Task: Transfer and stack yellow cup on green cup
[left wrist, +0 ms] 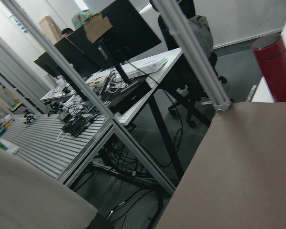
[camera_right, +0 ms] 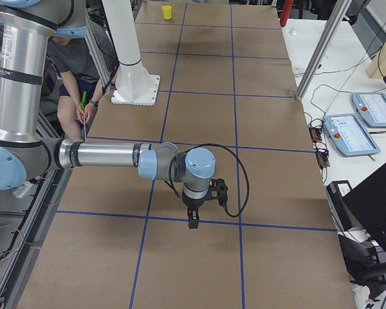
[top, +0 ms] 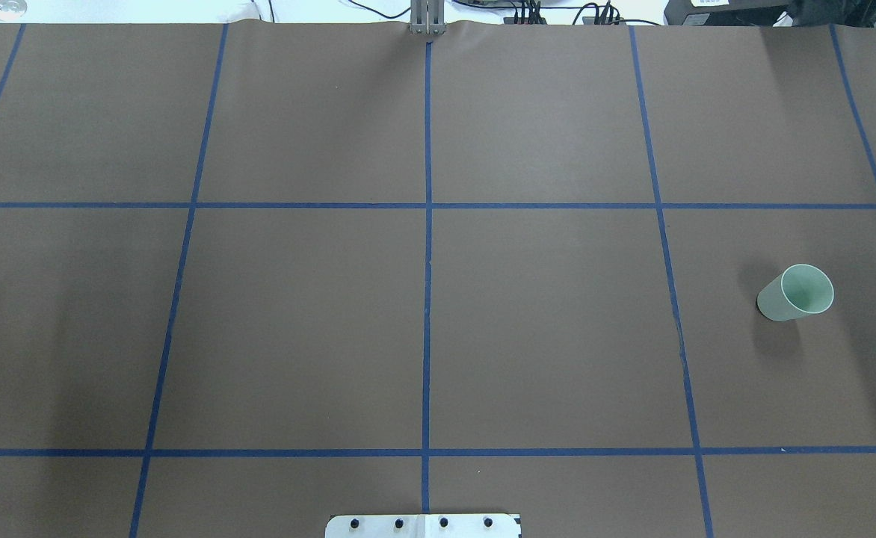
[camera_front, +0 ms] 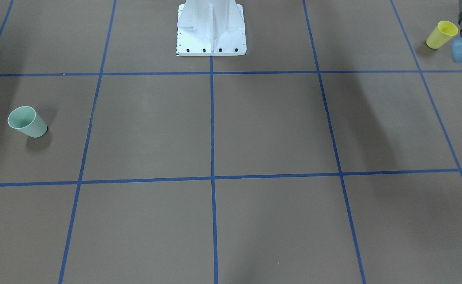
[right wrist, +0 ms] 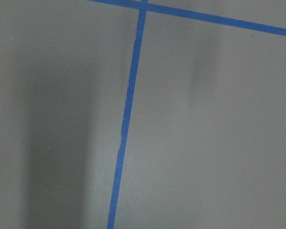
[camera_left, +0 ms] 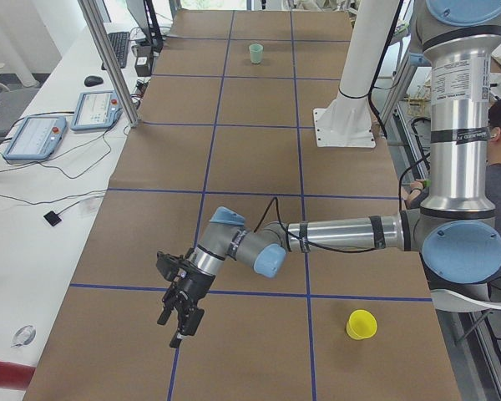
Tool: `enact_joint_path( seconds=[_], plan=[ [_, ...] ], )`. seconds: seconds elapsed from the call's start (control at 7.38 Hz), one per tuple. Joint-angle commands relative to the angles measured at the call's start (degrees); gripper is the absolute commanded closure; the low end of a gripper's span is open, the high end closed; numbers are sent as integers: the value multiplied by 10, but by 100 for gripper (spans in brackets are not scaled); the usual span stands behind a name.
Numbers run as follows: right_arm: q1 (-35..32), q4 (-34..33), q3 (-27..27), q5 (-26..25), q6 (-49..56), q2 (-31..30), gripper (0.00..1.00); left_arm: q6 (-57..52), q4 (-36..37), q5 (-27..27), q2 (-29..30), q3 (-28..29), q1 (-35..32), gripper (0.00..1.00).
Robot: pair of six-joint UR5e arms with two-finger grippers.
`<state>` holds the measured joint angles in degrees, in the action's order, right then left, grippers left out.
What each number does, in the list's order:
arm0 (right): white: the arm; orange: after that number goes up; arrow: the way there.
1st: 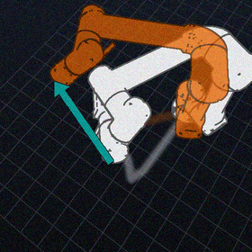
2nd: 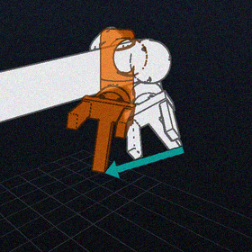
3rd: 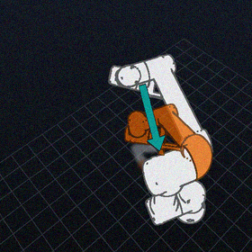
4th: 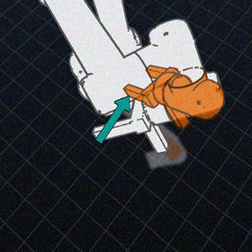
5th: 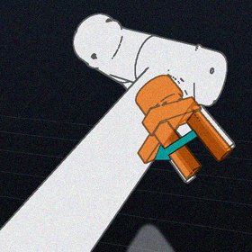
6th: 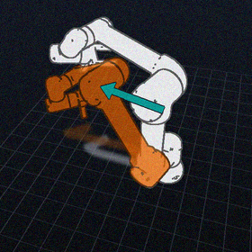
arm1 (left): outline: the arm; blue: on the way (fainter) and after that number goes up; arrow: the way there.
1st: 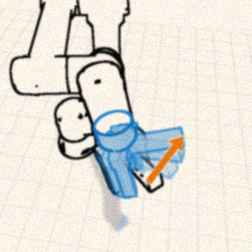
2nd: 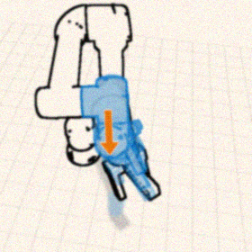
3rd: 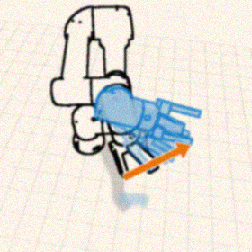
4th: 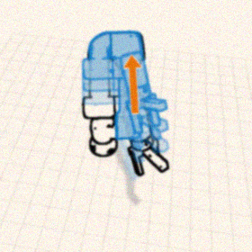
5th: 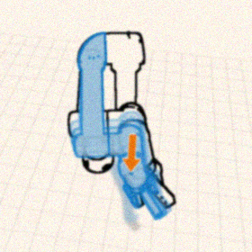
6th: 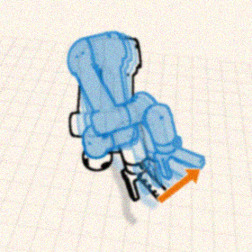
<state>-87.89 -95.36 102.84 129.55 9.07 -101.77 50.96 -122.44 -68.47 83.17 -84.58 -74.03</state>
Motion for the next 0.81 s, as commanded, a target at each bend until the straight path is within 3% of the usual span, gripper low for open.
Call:
enact_joint_path(
  seconds=[0.0,0.41,0.68],
  plan=[
    [0,0,-1,-1,1,0,0,75,28,14,-33,0,0,0],
    [0,0,-2,-1,2,-3,0,191,201,27,-28,-33,14,0],
    [0,0,-1,-1,2,-4,0,291,376,24,-21,-78,50,0]
  ],
)
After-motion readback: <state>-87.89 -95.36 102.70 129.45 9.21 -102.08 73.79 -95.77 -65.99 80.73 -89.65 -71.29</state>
